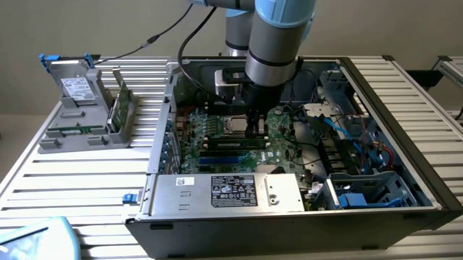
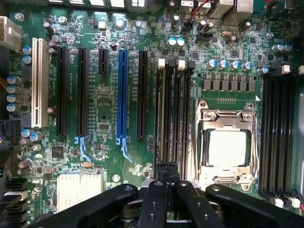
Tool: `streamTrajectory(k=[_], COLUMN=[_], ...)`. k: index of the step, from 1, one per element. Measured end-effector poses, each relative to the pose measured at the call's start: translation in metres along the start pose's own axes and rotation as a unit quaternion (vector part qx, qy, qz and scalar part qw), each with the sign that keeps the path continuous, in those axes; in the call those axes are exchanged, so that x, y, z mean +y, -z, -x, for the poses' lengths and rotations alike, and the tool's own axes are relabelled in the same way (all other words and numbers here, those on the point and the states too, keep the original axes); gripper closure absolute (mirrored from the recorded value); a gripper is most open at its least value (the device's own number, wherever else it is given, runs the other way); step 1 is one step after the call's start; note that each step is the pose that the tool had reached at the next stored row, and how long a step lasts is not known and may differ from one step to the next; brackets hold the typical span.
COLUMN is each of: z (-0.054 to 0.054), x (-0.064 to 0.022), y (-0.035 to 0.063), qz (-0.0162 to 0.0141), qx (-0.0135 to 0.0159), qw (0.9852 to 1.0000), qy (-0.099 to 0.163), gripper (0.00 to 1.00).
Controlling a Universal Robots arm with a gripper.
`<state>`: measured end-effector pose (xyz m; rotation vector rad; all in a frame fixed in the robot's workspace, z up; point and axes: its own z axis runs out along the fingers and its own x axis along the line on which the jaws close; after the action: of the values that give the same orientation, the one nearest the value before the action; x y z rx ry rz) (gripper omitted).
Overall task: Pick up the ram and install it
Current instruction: 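Press down the ram until it locks into place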
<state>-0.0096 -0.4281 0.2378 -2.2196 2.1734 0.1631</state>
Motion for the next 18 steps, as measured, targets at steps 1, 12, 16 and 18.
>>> streamTrajectory(k=[1,12,16,18], z=[0.0000,-0.0005,-0.0005,-0.0007], x=[-0.0004,-0.0015,-0.0016,-0.0016], y=[-0.0001,-0.0050,-0.0063,-0.0067], qz=[0.0000,0.0000,-0.0001,0.0000], qx=[0.0000,0.0001,-0.0003,0.0000], qw=[1.0000,1.0000,1.0000,1.0000], qy=[0.000,0.000,0.000,0.000], gripper=[0.89,0.89,0.89,0.89])
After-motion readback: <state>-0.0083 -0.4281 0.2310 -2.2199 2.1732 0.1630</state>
